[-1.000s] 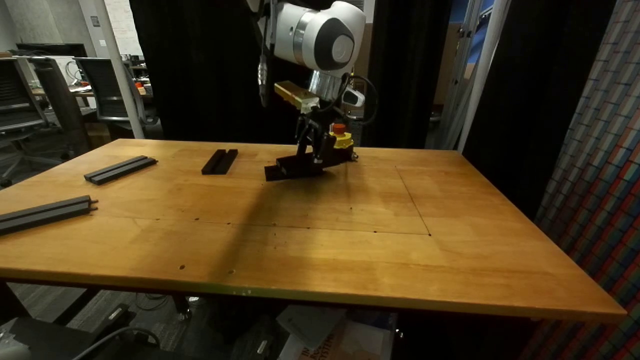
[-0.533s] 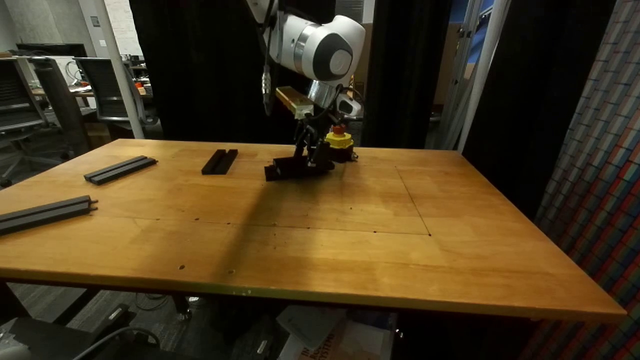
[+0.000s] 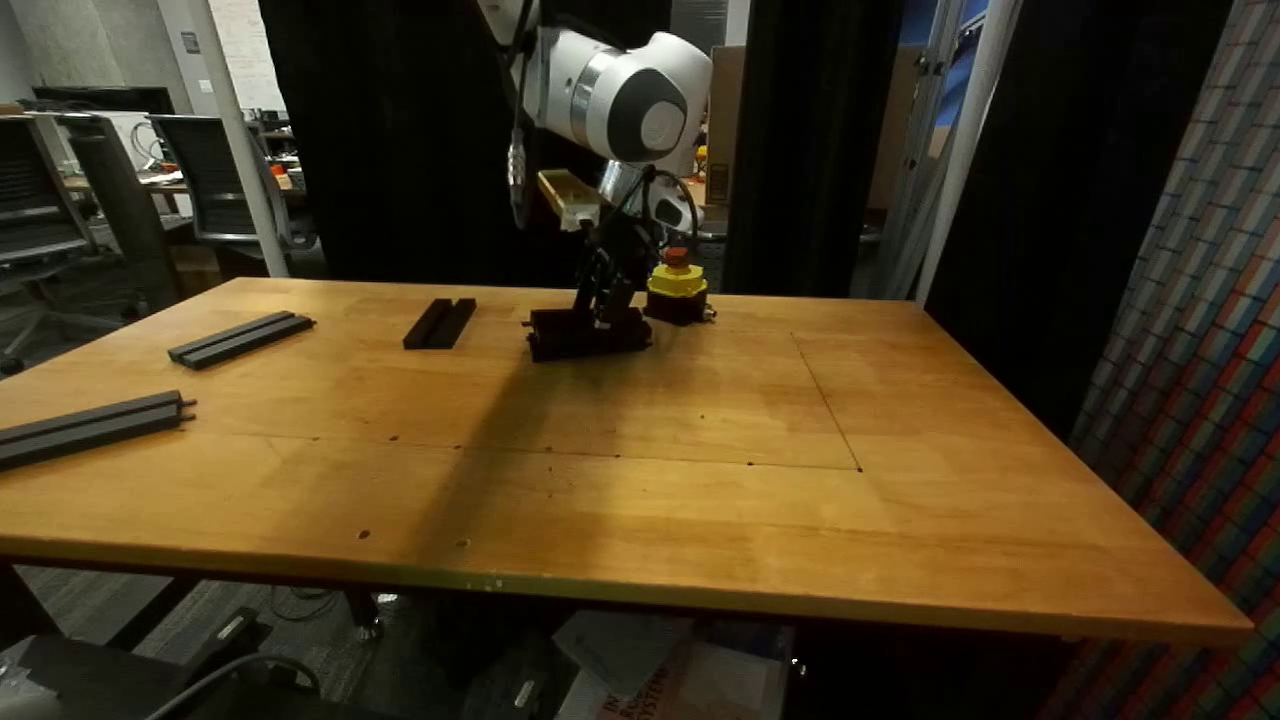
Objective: Stack the black objects
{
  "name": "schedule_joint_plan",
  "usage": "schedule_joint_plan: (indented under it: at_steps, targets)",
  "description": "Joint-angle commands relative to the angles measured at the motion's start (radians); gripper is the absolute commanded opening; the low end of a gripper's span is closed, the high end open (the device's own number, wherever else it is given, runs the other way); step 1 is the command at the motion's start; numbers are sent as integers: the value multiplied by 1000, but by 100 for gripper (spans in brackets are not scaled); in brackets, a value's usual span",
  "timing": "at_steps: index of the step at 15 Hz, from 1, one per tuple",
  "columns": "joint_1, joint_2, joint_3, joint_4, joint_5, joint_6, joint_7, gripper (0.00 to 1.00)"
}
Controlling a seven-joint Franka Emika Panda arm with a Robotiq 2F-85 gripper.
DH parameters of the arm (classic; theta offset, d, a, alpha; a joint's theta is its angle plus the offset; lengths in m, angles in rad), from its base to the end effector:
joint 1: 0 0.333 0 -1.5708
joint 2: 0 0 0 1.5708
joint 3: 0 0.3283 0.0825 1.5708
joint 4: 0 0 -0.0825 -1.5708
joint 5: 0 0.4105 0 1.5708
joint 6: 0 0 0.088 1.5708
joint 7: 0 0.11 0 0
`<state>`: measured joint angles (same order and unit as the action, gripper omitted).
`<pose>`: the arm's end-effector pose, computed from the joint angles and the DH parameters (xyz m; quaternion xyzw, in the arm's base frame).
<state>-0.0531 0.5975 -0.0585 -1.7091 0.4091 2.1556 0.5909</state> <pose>0.6834 -0.0559 0.2243 -0.8782 0.4504 0.1043 0.1228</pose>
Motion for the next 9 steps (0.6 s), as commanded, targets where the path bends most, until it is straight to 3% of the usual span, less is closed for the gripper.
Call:
schedule_joint_plan:
  at_steps: [1,9]
  targets:
    - [11,-2,-2,8,21,20,51,46]
    - [11,8,2,4,17,44,91,46]
